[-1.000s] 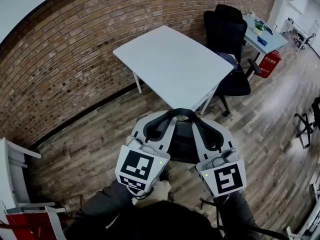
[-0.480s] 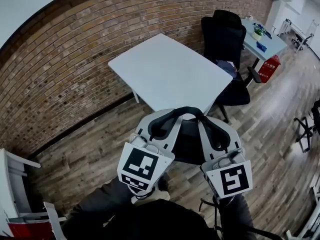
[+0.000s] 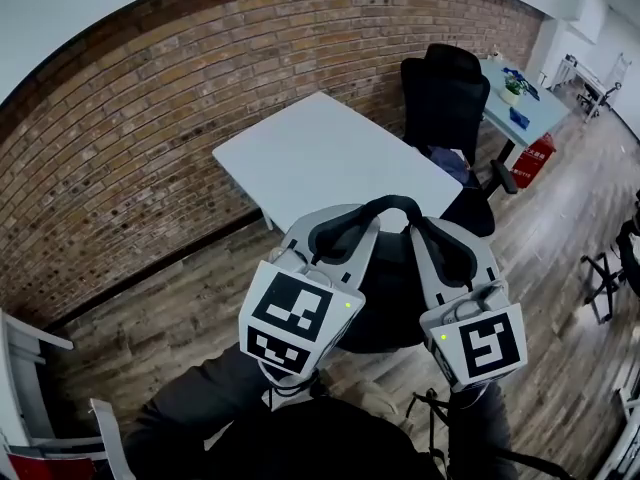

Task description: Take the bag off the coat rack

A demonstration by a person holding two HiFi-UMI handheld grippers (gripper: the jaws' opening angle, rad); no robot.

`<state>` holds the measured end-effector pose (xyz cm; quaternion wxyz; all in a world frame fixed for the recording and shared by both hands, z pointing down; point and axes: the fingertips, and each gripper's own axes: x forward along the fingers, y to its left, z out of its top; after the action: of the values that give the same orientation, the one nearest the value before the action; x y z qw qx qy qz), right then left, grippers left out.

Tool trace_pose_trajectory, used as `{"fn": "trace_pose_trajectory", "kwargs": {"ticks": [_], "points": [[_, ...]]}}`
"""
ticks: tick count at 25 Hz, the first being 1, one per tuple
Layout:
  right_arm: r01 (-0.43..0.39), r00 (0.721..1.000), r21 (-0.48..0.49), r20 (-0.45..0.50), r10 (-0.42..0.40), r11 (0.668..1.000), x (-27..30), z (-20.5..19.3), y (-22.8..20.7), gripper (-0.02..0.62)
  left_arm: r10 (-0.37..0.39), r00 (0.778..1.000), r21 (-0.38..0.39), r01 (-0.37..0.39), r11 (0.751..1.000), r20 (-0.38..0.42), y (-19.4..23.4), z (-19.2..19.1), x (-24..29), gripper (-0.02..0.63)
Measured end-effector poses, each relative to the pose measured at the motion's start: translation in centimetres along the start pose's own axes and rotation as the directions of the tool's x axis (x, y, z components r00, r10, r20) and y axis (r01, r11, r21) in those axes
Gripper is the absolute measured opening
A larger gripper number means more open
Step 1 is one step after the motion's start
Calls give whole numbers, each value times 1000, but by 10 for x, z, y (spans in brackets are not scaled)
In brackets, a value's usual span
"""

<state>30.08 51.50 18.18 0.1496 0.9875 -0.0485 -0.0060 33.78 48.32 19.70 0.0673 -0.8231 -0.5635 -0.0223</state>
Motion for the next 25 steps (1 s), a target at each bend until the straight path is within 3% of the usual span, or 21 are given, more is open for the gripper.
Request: {"fn": "trace_pose_trajectory", "kwargs": {"ticks": [3,13,20,25], "points": [[-22,1000,18,-18,22,1000,3,8,-5,25,-20,1000,-21,20,1000,-12,2,11,0,48],[-64,992,-26,104,66,998,30,64,-30,25,67,991,74,-76,994,117,32,75,3,48],[-76,989,-57,122,82,996,67,85,-64,25,156,962,49,-171,984,225,65,108,29,48],[-77,991,-118,97,89,990,103,60,-100,25,218,951,-35,-215,976,220,82,94,76,48]]}}
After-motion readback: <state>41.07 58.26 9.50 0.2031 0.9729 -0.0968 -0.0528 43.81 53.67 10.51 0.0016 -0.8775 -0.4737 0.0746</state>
